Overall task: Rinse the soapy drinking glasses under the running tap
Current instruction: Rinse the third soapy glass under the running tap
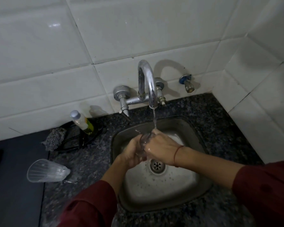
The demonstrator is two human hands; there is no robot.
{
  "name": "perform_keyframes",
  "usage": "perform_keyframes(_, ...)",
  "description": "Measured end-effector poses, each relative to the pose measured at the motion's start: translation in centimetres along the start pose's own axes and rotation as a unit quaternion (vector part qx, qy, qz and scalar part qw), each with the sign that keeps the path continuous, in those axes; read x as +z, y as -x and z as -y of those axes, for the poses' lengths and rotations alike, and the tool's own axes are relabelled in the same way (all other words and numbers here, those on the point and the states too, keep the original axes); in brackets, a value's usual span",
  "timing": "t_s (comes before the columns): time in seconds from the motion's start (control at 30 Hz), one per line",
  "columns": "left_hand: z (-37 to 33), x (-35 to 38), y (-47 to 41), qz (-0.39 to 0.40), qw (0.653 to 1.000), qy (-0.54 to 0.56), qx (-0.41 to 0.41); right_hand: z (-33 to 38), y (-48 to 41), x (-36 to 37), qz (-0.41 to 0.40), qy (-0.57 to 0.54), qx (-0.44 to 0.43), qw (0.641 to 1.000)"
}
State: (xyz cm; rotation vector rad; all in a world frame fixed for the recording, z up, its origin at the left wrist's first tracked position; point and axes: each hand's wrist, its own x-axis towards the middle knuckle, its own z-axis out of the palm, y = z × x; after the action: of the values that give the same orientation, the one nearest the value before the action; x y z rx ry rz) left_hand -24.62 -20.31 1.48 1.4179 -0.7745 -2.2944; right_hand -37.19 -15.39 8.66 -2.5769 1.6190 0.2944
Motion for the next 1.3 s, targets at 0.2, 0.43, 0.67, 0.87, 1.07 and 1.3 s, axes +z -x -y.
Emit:
perform_keyframes(0.2,-0.6,1.4,-0.3,0.015,0.994,0.053,0.097,-0.9,0.2,-0.7,-0.052,-0.314,0.153,0.935)
perform_keyframes(0.43,-2.4,1.7,0.6,0.078,0.992,0.054,0.079,-1.0,1.0,-0.3,-0.056,-0.228,0.129,0.964)
perform_keyframes(0.67,-1.5,0.7,0.4,0.065,0.997,-0.017,-0.027,-1.4,2.2,-1.9,0.023,-0.178,0.053,0.982)
perform_keyframes(0.87,-1.4,1.4,0.5,0.091,0.991,0.044,0.083,-1.7,1.8,-0.2,-0.04,-0.257,0.131,0.957)
perform_keyframes(1.07,-1.6,0.6,0.2,0.023,0.997,-0.065,0.025,-1.3,1.9,0.8,-0.049,-0.185,0.067,0.979)
perform_keyframes(1.3,-1.0,1.0,-0.1,0.032,0.993,0.014,0.111,0.5,1.3,0.3,-0.048,-0.351,0.162,0.921)
